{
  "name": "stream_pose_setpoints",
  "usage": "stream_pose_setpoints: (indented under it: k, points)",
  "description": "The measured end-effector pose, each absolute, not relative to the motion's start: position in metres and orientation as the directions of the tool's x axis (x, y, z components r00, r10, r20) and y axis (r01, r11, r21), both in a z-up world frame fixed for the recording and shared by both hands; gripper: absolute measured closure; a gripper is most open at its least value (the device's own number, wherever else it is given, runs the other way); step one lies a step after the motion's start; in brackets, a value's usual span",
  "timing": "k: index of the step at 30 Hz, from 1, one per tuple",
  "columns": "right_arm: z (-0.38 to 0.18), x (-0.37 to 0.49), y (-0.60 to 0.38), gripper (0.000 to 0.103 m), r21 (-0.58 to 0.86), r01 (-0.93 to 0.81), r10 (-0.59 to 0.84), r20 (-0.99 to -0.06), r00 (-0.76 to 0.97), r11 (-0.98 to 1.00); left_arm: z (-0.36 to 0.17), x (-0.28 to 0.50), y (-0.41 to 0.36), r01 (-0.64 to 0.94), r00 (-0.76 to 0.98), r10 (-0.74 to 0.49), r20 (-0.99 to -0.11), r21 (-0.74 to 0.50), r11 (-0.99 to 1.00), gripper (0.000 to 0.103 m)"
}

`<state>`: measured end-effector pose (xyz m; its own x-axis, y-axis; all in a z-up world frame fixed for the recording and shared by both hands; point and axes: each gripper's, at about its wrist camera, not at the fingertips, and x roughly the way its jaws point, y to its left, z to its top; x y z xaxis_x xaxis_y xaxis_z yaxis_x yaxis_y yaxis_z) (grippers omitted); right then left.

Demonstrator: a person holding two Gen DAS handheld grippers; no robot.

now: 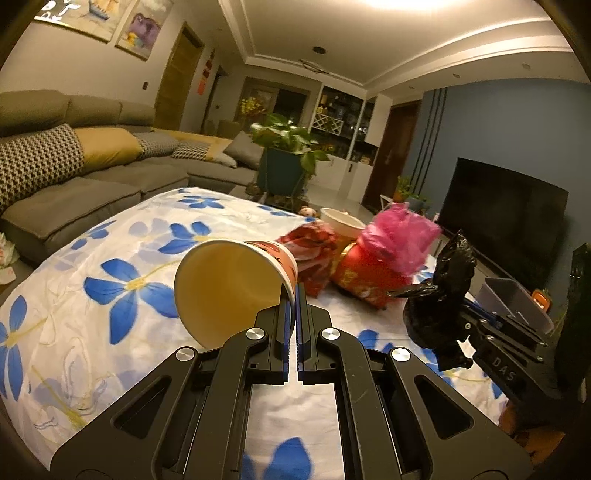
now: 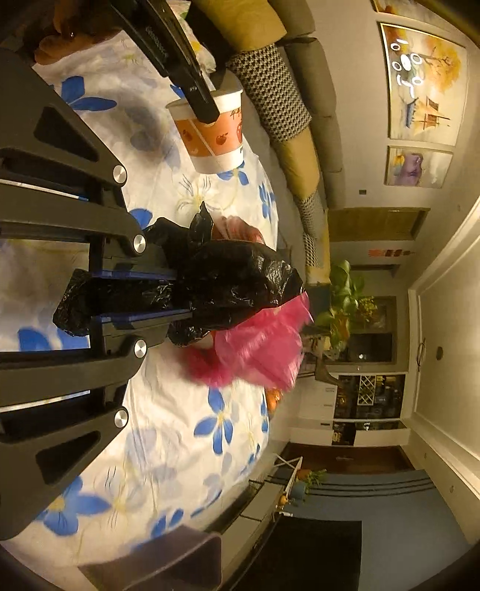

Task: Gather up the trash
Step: 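Lift the paper cup with the left tool while the right tool lifts the black bag toward the bin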

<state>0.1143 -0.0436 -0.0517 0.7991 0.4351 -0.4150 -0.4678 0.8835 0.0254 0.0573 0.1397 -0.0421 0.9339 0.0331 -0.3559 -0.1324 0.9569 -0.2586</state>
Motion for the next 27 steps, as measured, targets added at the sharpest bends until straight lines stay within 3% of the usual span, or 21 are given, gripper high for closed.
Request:
stream_pose_setpoints:
  k: [27]
  points:
    - [-0.023, 0.100, -0.186, 0.088, 0.026, -0.218, 0.215, -0.322, 0.922, 0.975, -0.007, 0.091, 0.000, 0.147, 0.926, -0.191, -0.326, -0.154, 0.977, 0.101]
